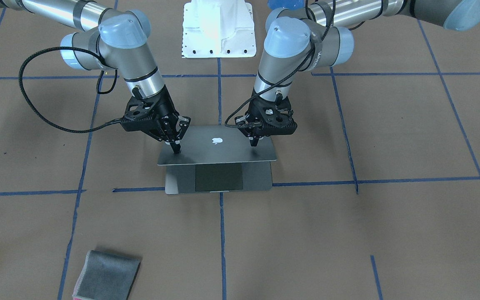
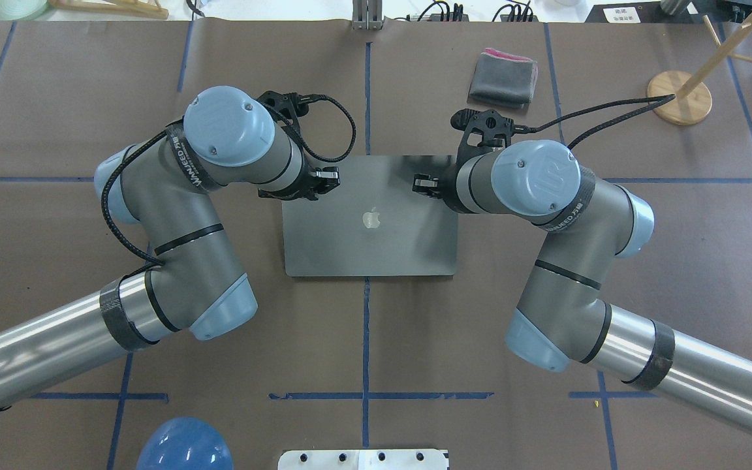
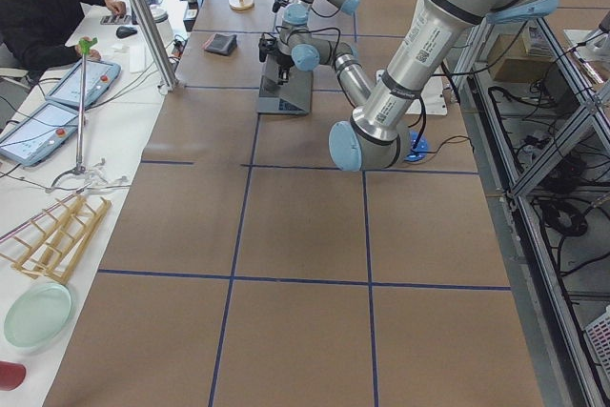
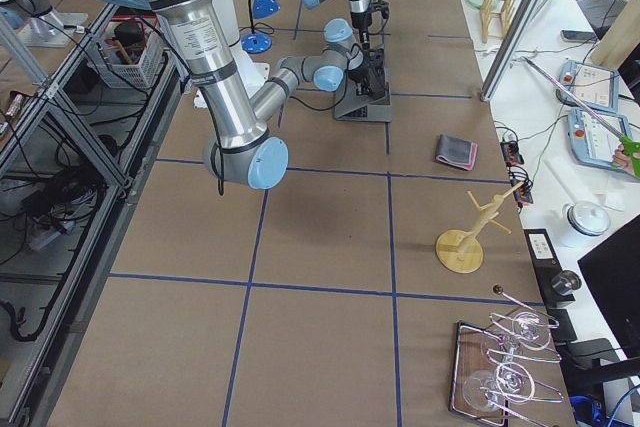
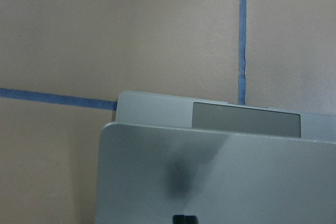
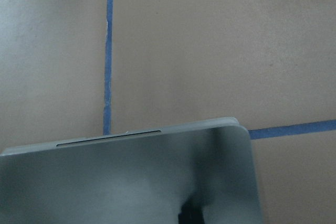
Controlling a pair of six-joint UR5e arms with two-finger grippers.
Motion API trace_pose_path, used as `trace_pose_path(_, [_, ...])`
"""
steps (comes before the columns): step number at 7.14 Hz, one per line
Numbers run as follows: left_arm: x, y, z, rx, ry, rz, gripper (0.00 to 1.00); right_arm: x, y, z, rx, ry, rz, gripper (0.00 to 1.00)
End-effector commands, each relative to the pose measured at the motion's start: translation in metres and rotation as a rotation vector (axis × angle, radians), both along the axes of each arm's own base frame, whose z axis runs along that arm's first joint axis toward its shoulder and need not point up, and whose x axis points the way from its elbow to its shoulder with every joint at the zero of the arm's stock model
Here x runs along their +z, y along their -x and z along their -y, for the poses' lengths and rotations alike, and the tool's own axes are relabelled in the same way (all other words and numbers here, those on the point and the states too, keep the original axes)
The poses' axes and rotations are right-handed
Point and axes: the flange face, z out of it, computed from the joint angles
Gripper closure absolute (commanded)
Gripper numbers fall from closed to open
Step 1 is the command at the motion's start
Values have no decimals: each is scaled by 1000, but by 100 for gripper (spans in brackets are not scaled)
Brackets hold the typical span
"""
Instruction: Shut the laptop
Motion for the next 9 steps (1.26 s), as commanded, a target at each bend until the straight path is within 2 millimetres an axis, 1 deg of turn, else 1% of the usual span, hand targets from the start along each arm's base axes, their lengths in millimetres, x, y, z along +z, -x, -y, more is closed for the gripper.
trace_pose_path(1, [10,-11,10,-1,4,8,100,1,16,29,-2,24,-22,100])
trace_pose_path(2, [9,-16,15,-3,8,14,100,0,22,35,-3,31,-27,100])
trace_pose_path(3, [13,-21,18,-3,13,22,100,-2,18,39,-5,36,-20,100])
trace_pose_path(4, [24,-28,25,-6,7,14,100,-9,3,47,-36,55,12,100])
trace_pose_path(5, [36,-38,32,-6,5,11,100,-16,-20,57,-66,82,50,98])
trace_pose_path(6, [44,-44,35,-4,10,19,100,-23,-42,63,-90,96,84,91])
trace_pose_path(7, [50,-47,37,-3,19,29,100,-25,-62,75,-95,116,101,68])
trace_pose_path(8, [54,-50,37,0,24,35,100,-26,-83,87,-101,136,122,36])
trace_pose_path(9, [54,-50,37,-1,25,35,100,-29,-95,92,-96,138,132,1])
